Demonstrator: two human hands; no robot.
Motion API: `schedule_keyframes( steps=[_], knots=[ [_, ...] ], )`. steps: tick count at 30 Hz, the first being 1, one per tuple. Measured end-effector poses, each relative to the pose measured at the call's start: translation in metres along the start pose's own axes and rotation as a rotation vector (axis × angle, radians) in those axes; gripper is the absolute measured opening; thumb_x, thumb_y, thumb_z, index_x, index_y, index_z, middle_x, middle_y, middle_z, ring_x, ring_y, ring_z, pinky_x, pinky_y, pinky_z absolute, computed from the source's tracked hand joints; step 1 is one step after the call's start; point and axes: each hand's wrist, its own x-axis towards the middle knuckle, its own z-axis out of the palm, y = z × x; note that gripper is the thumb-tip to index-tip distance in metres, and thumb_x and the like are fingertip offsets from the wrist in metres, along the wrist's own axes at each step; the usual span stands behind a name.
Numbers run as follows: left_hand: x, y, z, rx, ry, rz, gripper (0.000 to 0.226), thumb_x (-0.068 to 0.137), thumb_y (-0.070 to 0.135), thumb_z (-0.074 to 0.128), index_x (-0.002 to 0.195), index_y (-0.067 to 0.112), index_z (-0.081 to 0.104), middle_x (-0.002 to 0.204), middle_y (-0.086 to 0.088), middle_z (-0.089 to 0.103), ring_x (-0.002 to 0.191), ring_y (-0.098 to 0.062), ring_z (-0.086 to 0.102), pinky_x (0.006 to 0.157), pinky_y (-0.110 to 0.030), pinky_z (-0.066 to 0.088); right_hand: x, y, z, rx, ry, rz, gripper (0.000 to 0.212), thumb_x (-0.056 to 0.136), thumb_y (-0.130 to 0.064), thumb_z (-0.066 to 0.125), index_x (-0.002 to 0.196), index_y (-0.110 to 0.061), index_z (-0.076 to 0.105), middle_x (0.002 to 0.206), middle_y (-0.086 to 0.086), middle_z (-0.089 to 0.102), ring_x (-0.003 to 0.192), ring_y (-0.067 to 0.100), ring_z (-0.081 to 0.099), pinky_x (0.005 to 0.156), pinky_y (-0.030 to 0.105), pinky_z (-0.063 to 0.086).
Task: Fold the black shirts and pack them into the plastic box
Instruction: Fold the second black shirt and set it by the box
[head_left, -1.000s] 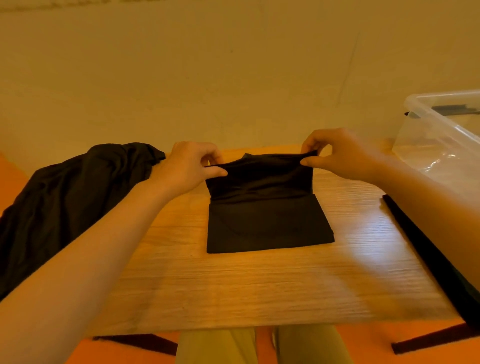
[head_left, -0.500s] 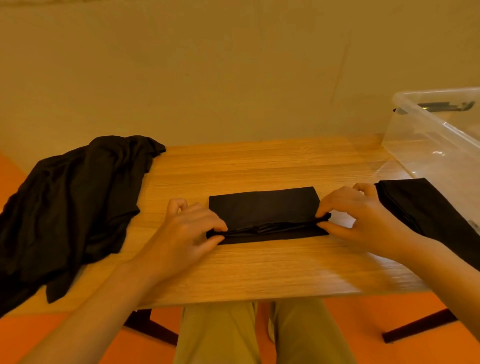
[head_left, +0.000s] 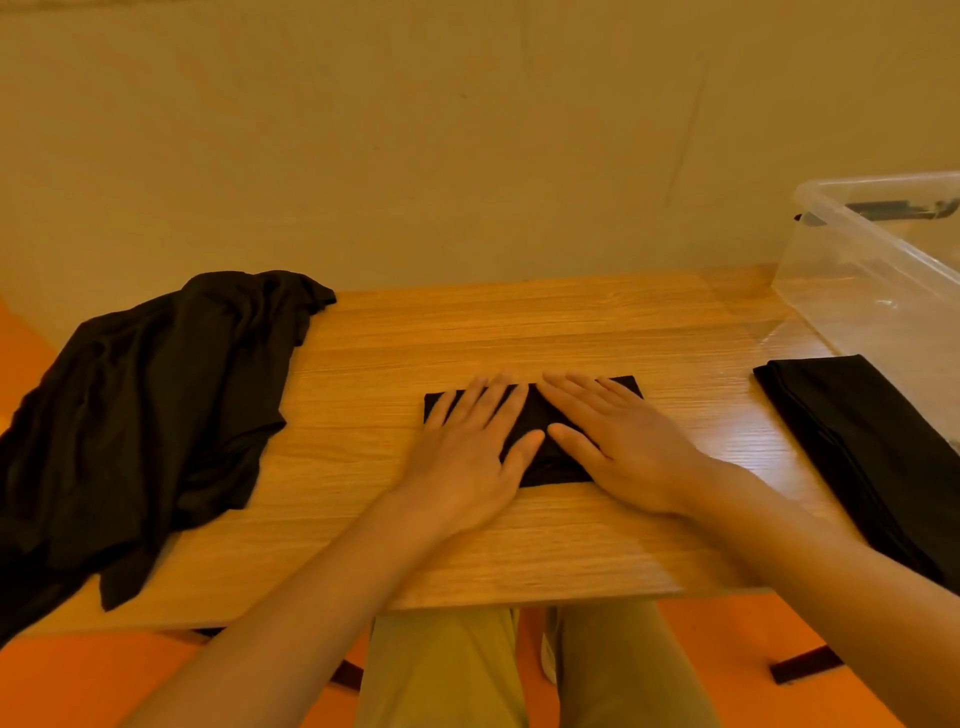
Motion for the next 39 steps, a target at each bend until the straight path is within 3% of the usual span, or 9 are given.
schedule_keyframes(
  steps=[5,9,12,15,17,19,23,28,39],
  knots=[
    [-0.003,-0.017,0.002,0.074,-0.022,0.056,0.077,0.087,0.075,0.005,0.151,0.036,-0.01,0.158,0.013,-0.019,0.144,-0.005,-0.021,0.12,-0.035,-0.01,-0.021,0.013,0.0,-0.013,0.0,0.088,0.086,0.075,-0.077,-0.005,0.15,-0.034,-0.005,0.156,-0.017,-0.009,0.141,-0.002,-0.017,0.118,0.026,-0.009],
    [-0.007,-0.035,-0.007,0.057,0.007,0.347,0.079,0.084,0.077,0.002,0.152,0.037,0.003,0.16,0.014,-0.006,0.145,-0.001,-0.015,0.121,-0.032,-0.007,-0.03,0.015,-0.005,-0.084,0.033,0.043,0.078,0.083,-0.071,-0.004,0.151,-0.031,-0.001,0.158,-0.012,-0.008,0.142,0.001,-0.019,0.116,0.024,-0.012],
    [-0.005,-0.049,-0.013,0.186,0.107,0.578,0.059,0.096,0.057,0.024,0.149,0.031,0.029,0.158,0.006,0.022,0.147,-0.01,0.013,0.12,-0.032,0.008,-0.034,0.014,-0.007,-0.099,0.045,-0.143,0.059,0.096,-0.057,0.006,0.15,-0.035,0.012,0.158,-0.013,0.002,0.145,0.002,-0.008,0.119,0.028,-0.005],
    [0.006,-0.057,-0.017,0.266,0.181,0.619,0.049,0.097,0.042,0.034,0.141,0.025,0.045,0.147,0.0,0.044,0.138,-0.016,0.037,0.112,-0.037,0.029,-0.035,0.012,-0.007,-0.082,0.0,-0.174,0.06,0.094,-0.06,-0.001,0.148,-0.039,0.013,0.156,-0.015,0.007,0.144,0.001,-0.001,0.115,0.024,-0.001],
    [0.02,-0.053,-0.02,0.265,0.173,0.532,0.045,0.1,0.033,0.038,0.144,0.028,0.04,0.15,0.001,0.04,0.14,-0.016,0.035,0.113,-0.034,0.024,-0.031,0.012,-0.006,-0.112,0.032,-0.092,0.066,0.09,-0.061,-0.005,0.149,-0.037,0.013,0.156,-0.013,0.008,0.143,0.003,0.002,0.112,0.022,-0.002],
    [0.041,-0.045,-0.021,0.229,0.129,0.396,0.047,0.103,0.029,0.037,0.149,0.031,0.027,0.157,0.005,0.025,0.145,-0.012,0.021,0.117,-0.029,0.011,-0.025,0.011,-0.007,-0.148,0.092,0.005,0.07,0.089,-0.058,-0.007,0.15,-0.032,0.017,0.158,-0.008,0.014,0.145,0.009,0.009,0.114,0.026,0.006],
    [0.089,-0.018,-0.026,0.035,0.063,0.315,0.047,0.103,0.024,0.037,0.149,0.03,0.03,0.158,0.007,0.022,0.146,-0.008,0.014,0.12,-0.029,0.006,-0.008,0.016,-0.012,-0.23,0.103,0.237,0.053,0.103,-0.043,0.014,0.152,-0.024,0.012,0.16,0.0,0.01,0.147,0.018,0.01,0.117,0.036,0.015],
    [0.144,0.016,-0.026,-0.025,-0.035,0.267,0.047,0.104,0.042,0.024,0.149,0.029,0.031,0.159,0.006,0.021,0.147,-0.009,0.013,0.12,-0.032,0.006,0.006,0.041,-0.018,-0.273,0.1,0.43,0.052,0.104,-0.039,0.018,0.152,-0.022,0.013,0.16,0.002,0.012,0.147,0.02,0.013,0.115,0.039,0.02],
    [0.249,0.064,-0.021,0.106,-0.072,0.477,0.051,0.105,0.039,0.024,0.153,0.024,0.017,0.162,0.001,0.009,0.148,-0.014,0.003,0.118,-0.028,0.003,0.028,0.102,-0.045,-0.172,0.035,0.691,0.055,0.104,-0.041,0.02,0.153,-0.017,0.011,0.16,0.006,0.008,0.147,0.025,0.01,0.117,0.041,0.018]
  ],
)
